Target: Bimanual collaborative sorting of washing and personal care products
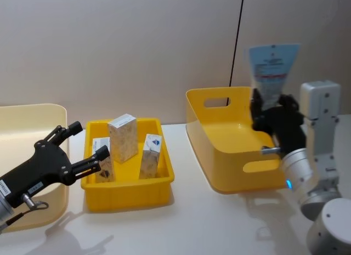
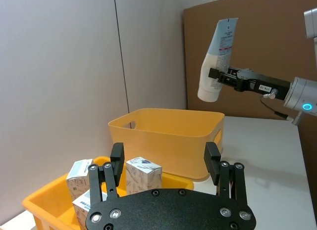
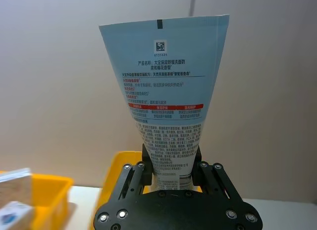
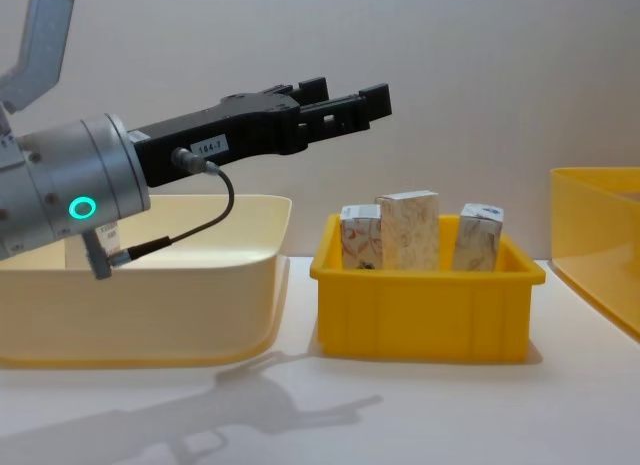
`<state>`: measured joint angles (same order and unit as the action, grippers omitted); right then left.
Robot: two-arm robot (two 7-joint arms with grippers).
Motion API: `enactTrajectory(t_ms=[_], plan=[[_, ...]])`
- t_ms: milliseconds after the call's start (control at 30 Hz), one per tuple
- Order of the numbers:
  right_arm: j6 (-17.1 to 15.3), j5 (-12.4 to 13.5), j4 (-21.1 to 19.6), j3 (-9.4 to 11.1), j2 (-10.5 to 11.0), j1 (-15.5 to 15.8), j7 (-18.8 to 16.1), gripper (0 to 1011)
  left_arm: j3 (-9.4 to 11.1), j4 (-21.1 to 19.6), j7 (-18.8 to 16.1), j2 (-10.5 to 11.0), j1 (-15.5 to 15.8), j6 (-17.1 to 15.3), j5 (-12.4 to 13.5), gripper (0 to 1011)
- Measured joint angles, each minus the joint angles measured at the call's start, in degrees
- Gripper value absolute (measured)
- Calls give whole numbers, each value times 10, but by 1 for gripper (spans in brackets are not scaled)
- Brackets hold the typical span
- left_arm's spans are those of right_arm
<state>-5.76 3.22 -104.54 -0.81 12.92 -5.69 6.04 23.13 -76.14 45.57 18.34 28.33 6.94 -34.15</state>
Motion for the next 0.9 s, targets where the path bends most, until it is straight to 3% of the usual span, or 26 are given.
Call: enactTrajectory(t_ms=[367, 633, 900], plan=[[-43, -25, 8, 41, 3, 4, 38, 419, 0, 0, 0, 0, 0, 0, 0, 1004], [-65, -36, 42, 51, 2, -15, 49, 419, 0, 0, 0, 0, 0, 0, 0, 1003], [-60, -46, 79, 52, 1, -36, 53, 419, 0, 0, 0, 0, 0, 0, 0, 1003]])
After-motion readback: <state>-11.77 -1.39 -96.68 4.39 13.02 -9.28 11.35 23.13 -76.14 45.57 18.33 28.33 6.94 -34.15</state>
